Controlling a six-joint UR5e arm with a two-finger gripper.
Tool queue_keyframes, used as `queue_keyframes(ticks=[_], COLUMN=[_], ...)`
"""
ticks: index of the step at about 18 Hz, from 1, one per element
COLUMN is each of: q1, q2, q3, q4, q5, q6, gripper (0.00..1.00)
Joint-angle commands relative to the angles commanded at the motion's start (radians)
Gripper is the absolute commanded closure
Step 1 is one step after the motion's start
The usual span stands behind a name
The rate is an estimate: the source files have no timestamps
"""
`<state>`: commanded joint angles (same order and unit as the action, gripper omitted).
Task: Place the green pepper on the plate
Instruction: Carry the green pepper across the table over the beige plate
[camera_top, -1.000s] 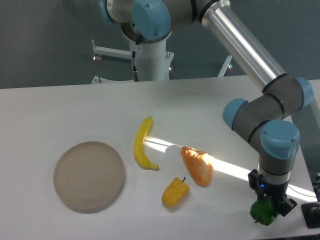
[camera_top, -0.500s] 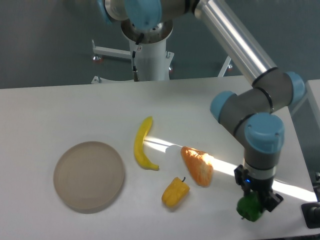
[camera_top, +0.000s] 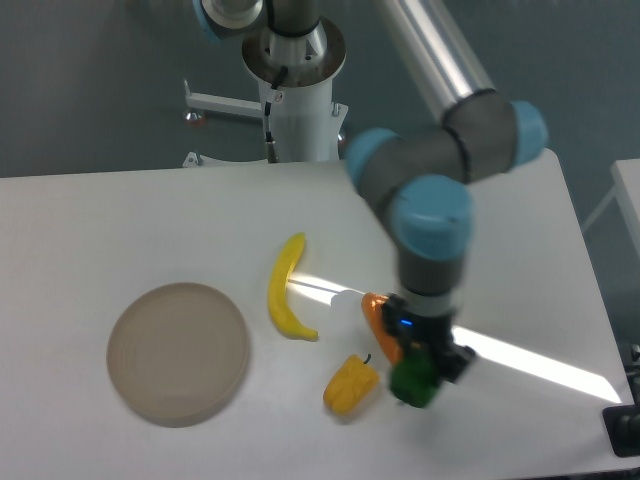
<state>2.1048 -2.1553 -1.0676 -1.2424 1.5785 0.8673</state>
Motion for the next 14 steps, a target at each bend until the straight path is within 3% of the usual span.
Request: queue_keyframes(ticks=[4,9,14], q1=[-0.069,-0.141,-0.183], q2=[0.034,0.063,0.051], q3=[-0.026,-0.103,-0.132], q4=[-0.006,0.001,0.014], q5=[-0.047,-0.072,-0.061], q6=[-0.218,-0.31,-0.393], gripper=[0.71,0.72,0.72])
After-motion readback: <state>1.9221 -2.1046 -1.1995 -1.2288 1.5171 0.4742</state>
